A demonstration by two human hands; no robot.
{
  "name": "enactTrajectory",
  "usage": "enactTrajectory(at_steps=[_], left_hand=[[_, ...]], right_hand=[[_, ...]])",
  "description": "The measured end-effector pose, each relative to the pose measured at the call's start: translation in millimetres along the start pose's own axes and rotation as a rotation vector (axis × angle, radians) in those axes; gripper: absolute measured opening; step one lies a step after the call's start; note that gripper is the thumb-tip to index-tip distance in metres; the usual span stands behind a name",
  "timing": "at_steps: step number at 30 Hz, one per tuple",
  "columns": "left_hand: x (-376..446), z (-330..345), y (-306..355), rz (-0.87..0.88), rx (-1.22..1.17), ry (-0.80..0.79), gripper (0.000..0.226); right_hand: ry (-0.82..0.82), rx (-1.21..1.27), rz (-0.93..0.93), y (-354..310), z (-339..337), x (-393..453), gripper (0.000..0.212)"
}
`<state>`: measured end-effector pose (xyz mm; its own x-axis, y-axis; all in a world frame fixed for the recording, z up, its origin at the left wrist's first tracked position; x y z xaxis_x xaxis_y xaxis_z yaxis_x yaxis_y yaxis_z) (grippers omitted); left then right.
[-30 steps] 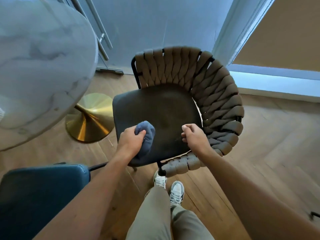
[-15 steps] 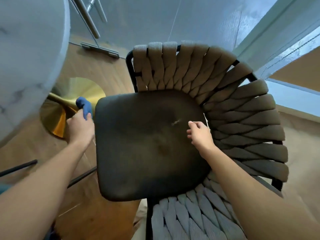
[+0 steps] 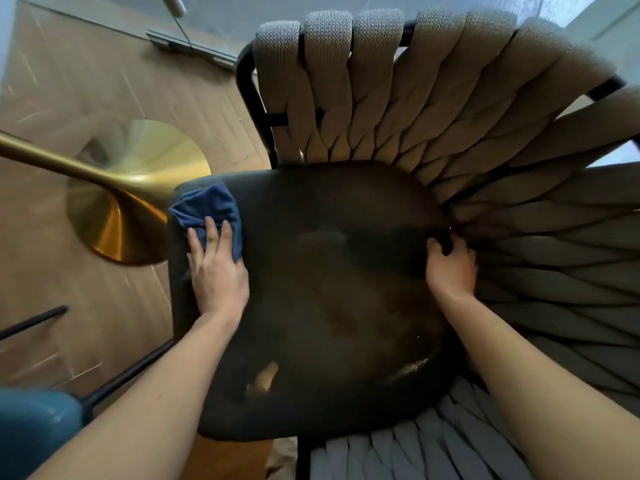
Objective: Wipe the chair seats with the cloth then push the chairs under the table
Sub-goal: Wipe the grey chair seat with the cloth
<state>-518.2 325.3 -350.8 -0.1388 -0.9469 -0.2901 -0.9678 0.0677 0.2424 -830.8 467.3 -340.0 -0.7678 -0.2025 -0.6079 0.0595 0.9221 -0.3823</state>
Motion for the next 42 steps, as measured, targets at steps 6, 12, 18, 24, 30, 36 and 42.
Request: enactTrajectory(at_steps=[6, 12, 18, 24, 30, 36, 42], left_hand=[[14, 0, 16, -0.116, -0.019, 0.075, 0.06], [23, 12, 38, 0.028, -0.058, 0.048, 0.059], [11, -9, -25, 0.229, -0.018, 0.056, 0.056], [44, 10, 62, 0.045, -0.121, 0.024, 0.059], [16, 0, 25, 0.346, -0.109, -0.024, 0.049], [29, 23, 120, 0.05, -0.143, 0.034, 0.057], [6, 13, 78, 0.552, -0.102, -0.162, 0.048]], right_hand=[[0.015, 0.003, -0.009, 3, 2, 0, 0.055], [-0.012, 0.03, -0.016, 7, 1, 3, 0.053], [-0.01, 0.025, -0.036, 7, 0, -2, 0.054], [-0.003, 0.039, -0.045, 7, -1, -4, 0.054], [-0.012, 0.045, -0.048, 7, -3, -7, 0.054], [-0.006, 0.033, -0.049, 10, -3, -5, 0.054], [-0.022, 0.053, -0.027, 10, -4, -2, 0.054]])
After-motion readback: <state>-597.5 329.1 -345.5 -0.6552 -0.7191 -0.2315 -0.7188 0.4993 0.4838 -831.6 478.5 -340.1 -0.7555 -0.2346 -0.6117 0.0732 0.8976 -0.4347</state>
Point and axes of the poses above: each hand's wrist, its own x-axis towards the middle knuckle, its own z-axis out of the palm, y = z × x, the point moved 3 cm from there along x, towards the middle knuckle, and after that the axes turned 3 degrees about z, right-handed, at the moved point
